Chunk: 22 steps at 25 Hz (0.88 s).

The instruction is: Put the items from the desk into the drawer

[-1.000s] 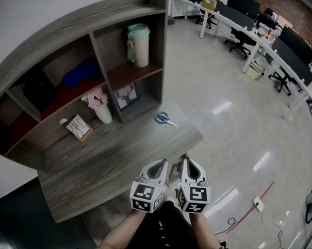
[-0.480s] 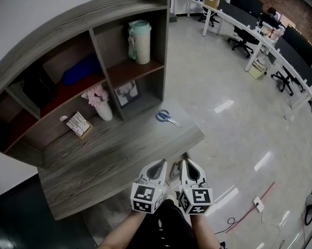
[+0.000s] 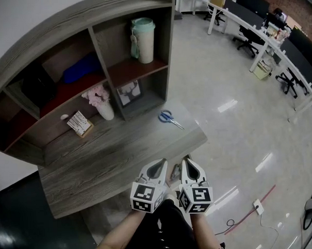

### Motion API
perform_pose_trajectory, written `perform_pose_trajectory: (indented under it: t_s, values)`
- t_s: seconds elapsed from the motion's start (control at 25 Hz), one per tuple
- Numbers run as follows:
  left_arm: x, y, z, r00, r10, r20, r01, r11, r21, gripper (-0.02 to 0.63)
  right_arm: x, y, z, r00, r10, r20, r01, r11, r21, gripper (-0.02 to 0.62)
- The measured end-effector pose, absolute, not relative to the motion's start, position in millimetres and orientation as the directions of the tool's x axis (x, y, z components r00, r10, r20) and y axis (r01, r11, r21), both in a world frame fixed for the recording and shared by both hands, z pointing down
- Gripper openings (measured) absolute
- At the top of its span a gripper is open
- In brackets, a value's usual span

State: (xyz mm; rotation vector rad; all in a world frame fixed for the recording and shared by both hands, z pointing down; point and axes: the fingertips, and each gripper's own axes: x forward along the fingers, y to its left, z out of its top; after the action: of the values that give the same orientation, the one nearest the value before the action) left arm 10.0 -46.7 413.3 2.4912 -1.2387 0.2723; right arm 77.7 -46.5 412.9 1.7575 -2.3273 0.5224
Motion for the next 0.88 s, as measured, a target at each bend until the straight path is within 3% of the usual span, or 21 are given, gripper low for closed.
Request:
perform_pose_trajectory:
  t_s: [0.88]
  values:
    - [6,-126,424,0.569,-0.763,0.305,-0.822,-0.536,0.193,0.009,74,-133,433,-0.342,-0.861,0.377,-0.94,0.309,-0.146,0.012]
